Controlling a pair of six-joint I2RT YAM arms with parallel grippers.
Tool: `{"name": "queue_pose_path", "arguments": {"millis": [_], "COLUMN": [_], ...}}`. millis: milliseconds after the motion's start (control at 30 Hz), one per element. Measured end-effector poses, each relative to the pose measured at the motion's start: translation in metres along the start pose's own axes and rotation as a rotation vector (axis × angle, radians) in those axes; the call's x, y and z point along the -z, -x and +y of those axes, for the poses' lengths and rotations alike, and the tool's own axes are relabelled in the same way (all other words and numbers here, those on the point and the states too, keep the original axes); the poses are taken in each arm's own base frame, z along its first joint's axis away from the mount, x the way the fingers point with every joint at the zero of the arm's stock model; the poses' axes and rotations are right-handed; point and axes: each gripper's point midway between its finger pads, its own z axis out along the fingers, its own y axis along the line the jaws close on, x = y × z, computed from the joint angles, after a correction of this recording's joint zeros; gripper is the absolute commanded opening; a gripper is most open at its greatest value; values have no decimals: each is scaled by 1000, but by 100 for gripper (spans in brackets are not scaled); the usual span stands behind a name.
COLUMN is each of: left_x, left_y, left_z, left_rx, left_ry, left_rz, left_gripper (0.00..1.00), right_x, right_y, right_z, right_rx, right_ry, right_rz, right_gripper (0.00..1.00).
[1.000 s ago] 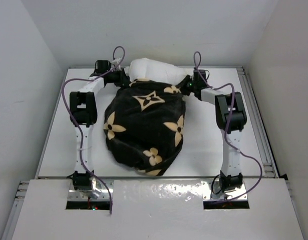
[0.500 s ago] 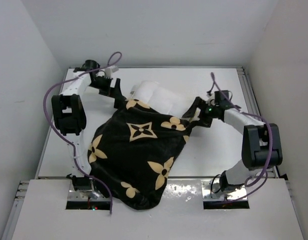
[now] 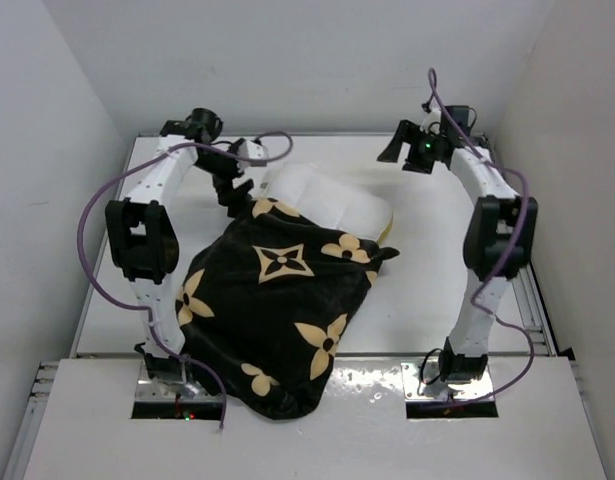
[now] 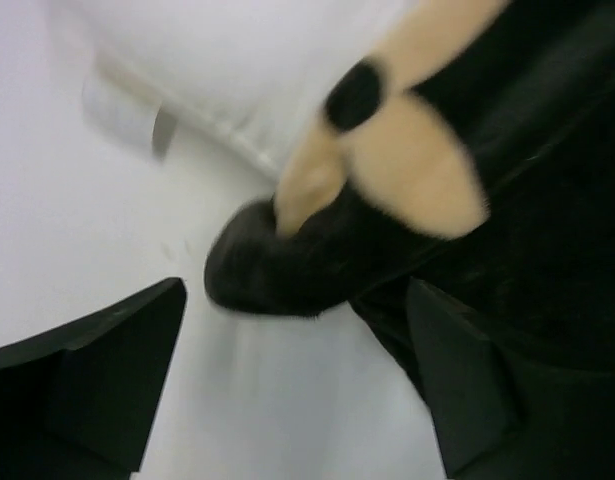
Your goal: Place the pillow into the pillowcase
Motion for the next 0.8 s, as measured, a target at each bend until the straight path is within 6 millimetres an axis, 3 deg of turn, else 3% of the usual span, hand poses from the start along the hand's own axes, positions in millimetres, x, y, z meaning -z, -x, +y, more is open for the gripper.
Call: {"name": "queue_pose_path", "arguments": {"millis": [100,167,267,333,433,500,533,567,600,667,700,800], "left_x": [-11,-17,-36,-52,-72,-78,-79,-80,-82,-84,-83,-71], "left_y": [29,40,37,28,13,6,5,6,8,15,20,43], "left_z": [-18,-25,-26,-23,-27,-34,-37,-40,-41,-39,-37,-26], "left_rx": [-221,-310,-341,-333,-325,-324,-327,-325,-337,-342,-332,-270], "left_ry": [-83,-120,-156,-164,-189,-212,-222,-231,-236,-232,-231,-187], "left_rz": [-10,-16,-12,-5,14,31,39,46,46,48,48,29], "left_gripper": [100,100,100,100,97,65,30,8,0,0,0,0], "right_x": [-47,-77,-115,-122,-118,-111,-106,-101,-96,-85,-80,-63], "right_y": [-5,-25,-67,-91,-104,-113,-116,-120,-122,-123,-121,-108], "right_z": [-8,-5,9,26,48,57,59,61,62,67,71,89], "right_rx": [17,2,-42,-43,7,16,19,18,17,22,28,70], "right_ry": [42,102,228,329,417,462,479,490,499,527,541,578], "right_rz": [38,87,186,242,254,263,264,268,270,273,270,245], "right_gripper": [99,99,99,99,99,98,96,91,82,65,51,33]}}
